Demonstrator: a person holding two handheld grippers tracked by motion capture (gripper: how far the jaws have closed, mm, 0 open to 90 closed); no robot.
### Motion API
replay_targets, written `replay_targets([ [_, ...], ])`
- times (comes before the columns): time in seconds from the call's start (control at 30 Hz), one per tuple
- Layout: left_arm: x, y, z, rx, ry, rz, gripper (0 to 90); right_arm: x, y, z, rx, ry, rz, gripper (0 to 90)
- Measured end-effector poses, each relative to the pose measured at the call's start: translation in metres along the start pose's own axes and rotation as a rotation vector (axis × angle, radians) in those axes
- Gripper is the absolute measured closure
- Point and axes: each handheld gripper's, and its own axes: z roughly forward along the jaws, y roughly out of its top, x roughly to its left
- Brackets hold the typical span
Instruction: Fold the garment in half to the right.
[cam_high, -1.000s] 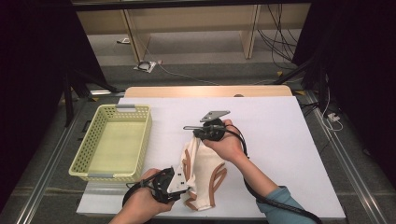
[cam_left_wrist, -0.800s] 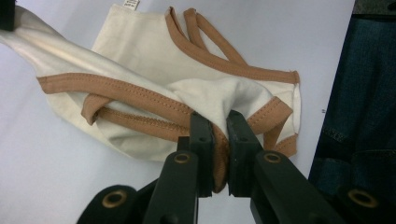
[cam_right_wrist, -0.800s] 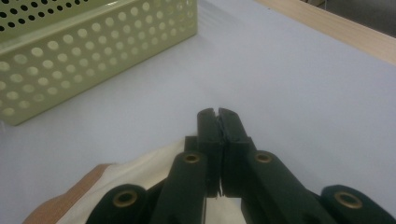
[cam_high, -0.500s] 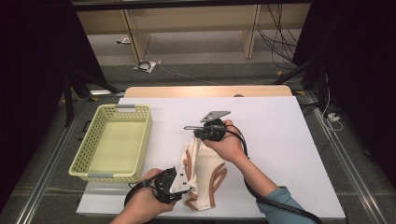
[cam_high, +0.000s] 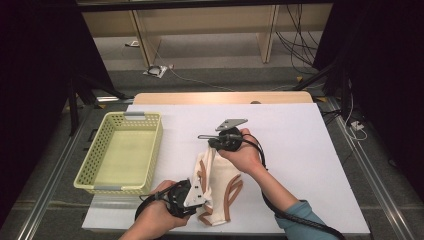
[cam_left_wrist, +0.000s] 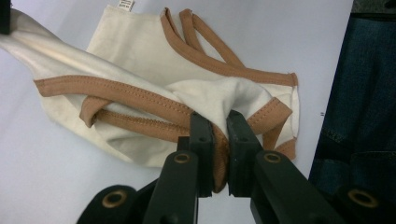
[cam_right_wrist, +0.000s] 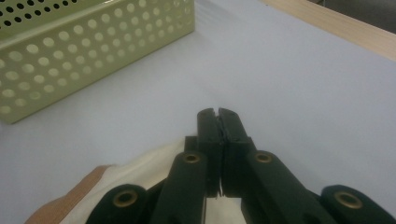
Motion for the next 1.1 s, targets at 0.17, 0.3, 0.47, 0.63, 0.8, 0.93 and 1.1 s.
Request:
replay_targets([
  [0.17, -0.0003, 0.0006, 0.0011, 0.004, -0.002, -0.001, 82.7, -0.0006, -0.0012, 0.0003, 0.002, -0.002, 0.0, 89.2],
  [0.3, -0.0008, 0.0011, 0.0021, 0.003, -0.004, 0.001, 82.7, -0.001, -0.0022, 0.0005, 0.0, -0.001, 0.001, 89.2],
  [0.47, -0.0009, 0.0021, 0.0028, 0.006, -0.007, 0.004, 82.7, -0.0017, -0.0029, 0.0001, 0.005, -0.002, 0.001, 89.2],
  [0.63, -0.0011, 0.0035, 0.0038, 0.007, -0.009, 0.008, 82.7, -0.0027, -0.0035, 0.0, 0.007, -0.004, -0.002, 89.2],
  [0.8, -0.0016, 0.004, 0.0052, 0.009, -0.013, 0.011, 82.6, -0.003, -0.0045, -0.0003, 0.011, -0.004, 0.004, 89.1],
  [0.93, -0.0018, 0.0043, 0.0059, 0.01, -0.015, 0.013, 82.6, -0.0033, -0.0053, -0.0004, 0.012, -0.005, 0.003, 89.2],
  [1.1, -0.0018, 0.0049, 0.0071, 0.016, -0.019, 0.015, 82.7, -0.0037, -0.0065, -0.0001, 0.016, -0.005, 0.007, 89.1],
])
